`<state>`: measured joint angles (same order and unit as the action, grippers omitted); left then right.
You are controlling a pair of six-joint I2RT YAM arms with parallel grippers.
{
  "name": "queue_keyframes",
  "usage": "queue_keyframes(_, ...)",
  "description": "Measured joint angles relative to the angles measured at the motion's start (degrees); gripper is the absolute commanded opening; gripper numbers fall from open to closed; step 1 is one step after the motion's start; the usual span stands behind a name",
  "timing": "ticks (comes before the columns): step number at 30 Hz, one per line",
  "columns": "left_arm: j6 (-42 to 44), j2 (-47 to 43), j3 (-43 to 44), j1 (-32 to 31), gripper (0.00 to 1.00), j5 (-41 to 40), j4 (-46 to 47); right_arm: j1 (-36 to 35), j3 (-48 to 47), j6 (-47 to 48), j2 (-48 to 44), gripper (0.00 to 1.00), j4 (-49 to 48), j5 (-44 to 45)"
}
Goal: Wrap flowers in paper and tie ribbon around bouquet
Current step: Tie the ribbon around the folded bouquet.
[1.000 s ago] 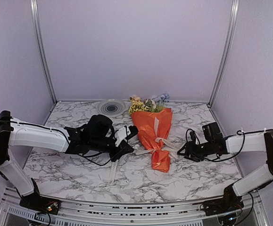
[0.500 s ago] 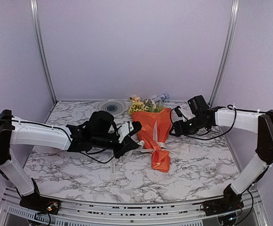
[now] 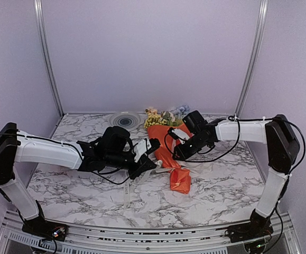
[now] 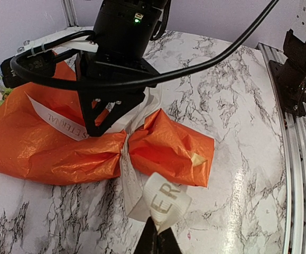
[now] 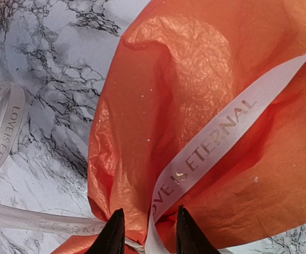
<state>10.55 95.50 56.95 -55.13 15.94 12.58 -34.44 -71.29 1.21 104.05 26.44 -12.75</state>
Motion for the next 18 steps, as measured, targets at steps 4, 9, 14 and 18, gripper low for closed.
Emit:
queue_keyframes(4,0.0,0.0,0.0,0.0,0.0,-0.1,0.0,0.1,-1.5,0.4,2.1,0.31,1.7,1.9)
queue_keyframes(9,0.0,0.2,0.0,0.0,0.0,-0.1,0.0,0.1,-1.5,0.6,2.6,0.29,3.8,2.8)
queue_keyframes(14,0.2,0.3,0.0,0.0,0.0,-0.2,0.0,0.1,-1.1,0.7,2.6,0.08,4.4,2.8)
queue_keyframes(18,0.2,0.3,0.0,0.0,0.0,-0.6,-0.3,0.1,-0.6,0.4,2.6,0.0,4.5,2.7)
